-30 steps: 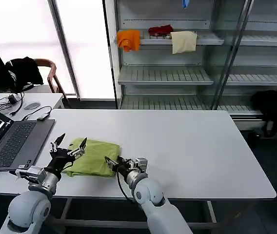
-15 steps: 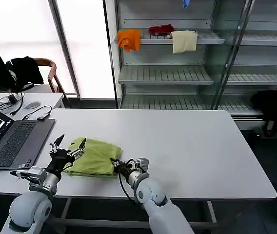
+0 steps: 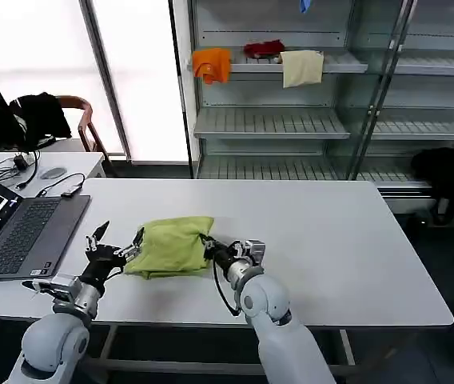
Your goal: Fold and organize the clothes.
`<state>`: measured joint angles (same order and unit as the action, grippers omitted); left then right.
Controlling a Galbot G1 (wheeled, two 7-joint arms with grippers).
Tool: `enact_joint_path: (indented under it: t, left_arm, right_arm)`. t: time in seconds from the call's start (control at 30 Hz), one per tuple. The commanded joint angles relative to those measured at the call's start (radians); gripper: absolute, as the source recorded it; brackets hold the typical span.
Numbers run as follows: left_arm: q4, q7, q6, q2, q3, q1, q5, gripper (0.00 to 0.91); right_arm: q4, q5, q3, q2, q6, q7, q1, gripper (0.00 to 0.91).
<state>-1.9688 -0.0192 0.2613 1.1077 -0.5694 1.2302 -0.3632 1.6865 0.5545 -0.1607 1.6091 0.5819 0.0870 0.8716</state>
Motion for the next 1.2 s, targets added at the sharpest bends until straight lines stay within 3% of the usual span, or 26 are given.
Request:
enact_joint_path:
  t: [0.03,0.43,0.63,1.0,1.03,1.07,1.2]
  left_arm:
    - [0.012,-0.003,0.002,0.004,0.007,-0.006,0.011,0.907]
    - [0.024,-0.01,0.004,0.007,0.007,-0.003,0.016,0.907]
    - [0.027,-0.016,0.002,0.01,0.01,-0.001,0.015,0.907]
    - [0.032,-0.022,0.002,0.02,0.015,-0.003,0.015,0.907]
    - [0.032,-0.022,0.002,0.021,0.015,-0.003,0.015,0.907]
    - [0.033,-0.023,0.001,0.021,0.015,-0.002,0.015,0.907]
    - [0.034,-0.025,-0.001,0.023,0.013,0.001,0.015,0.907]
  right_arm:
    - [0.036,-0.032,-0.082,-0.225,0.0,-0.016,0.015,0.0]
    - [-0.003,-0.166,-0.117,-0.248,0.0,-0.067,0.018,0.0]
    - [-0.01,-0.186,-0.128,-0.239,-0.001,-0.074,0.003,0.0]
    - [-0.009,-0.346,-0.117,-0.239,-0.002,-0.101,0.002,0.0]
    - [-0.01,-0.356,-0.118,-0.237,-0.002,-0.101,0.001,0.171]
    - [-0.012,-0.385,-0.118,-0.235,-0.003,-0.102,0.0,0.907]
    - [0.001,-0.419,-0.122,-0.231,-0.006,-0.093,-0.001,0.907]
